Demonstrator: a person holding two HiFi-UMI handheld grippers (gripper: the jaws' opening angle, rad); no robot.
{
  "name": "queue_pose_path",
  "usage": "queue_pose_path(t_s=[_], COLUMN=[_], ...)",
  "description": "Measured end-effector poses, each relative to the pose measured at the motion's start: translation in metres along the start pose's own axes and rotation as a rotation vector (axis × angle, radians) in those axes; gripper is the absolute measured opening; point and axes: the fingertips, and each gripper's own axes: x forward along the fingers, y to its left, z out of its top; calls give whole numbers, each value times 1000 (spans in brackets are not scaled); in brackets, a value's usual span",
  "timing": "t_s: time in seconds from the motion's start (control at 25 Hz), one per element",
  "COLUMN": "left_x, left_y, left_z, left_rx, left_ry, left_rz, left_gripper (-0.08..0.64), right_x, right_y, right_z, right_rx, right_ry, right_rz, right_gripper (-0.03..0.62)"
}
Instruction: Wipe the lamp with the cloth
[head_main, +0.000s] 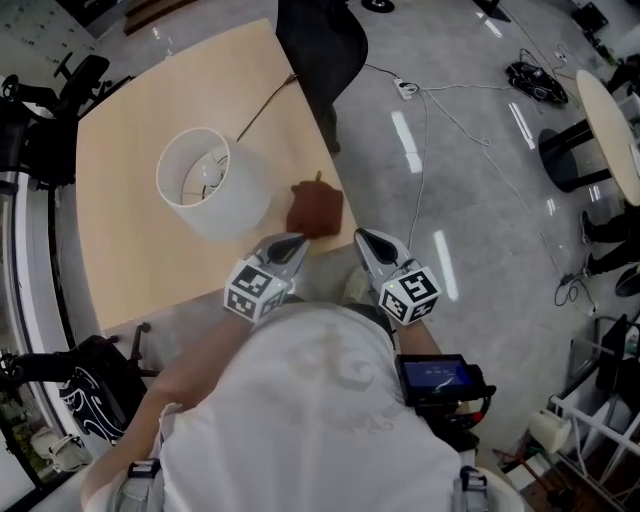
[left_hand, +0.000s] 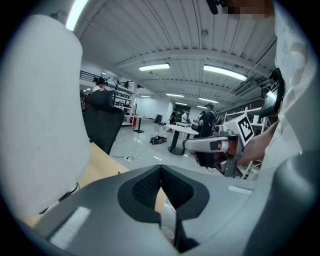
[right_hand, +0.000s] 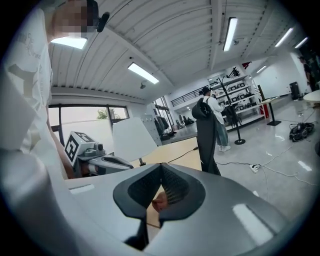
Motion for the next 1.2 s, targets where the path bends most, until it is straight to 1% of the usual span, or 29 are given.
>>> queue_pose_path(t_s=[0.16,0.36,0.44,0.52,0.56,0.68,0.8,0.84,0.92,1.0,1.08,1.2], left_x=[25,53,62,70,74,92,109,113,120,128,135,140], left_y=[17,36,48,59,63,71,79,82,90,95,98,95], left_z=[-12,-31,-38,-48,-53,-63,-76,-83,-99,-113,-122,-136], left_rx=[-29,-45,-45,-26,-12,26,34,30,10,-28,-52,-83], left_ry=[46,117,145,179,199,273,379,416,490,563,617,672], left_rz=[85,188,240,286,302,328,342,347,356,362,372,391], left_gripper=[2,2,2,7,20,103,214,234,245,287,311,304], right_x=[4,0,-1,-3,-4,-9,-15,-16,-20,-25,-30,-33], right_y=[-22,-50,-60,-67,-70,-82,-94,-97,-103,-109,-116,-122], right_z=[4,3,3,1,0,-1,0,-1,-2,-3,-3,-2], right_rx=[-3,19,21,24,27,38,47,50,57,62,65,69], right_ry=[17,41,50,56,58,62,68,70,75,80,83,85], right_rz=[48,76,85,92,94,98,100,100,97,93,90,91], right_gripper=[12,12,12,12,12,12,12,12,12,12,12,12])
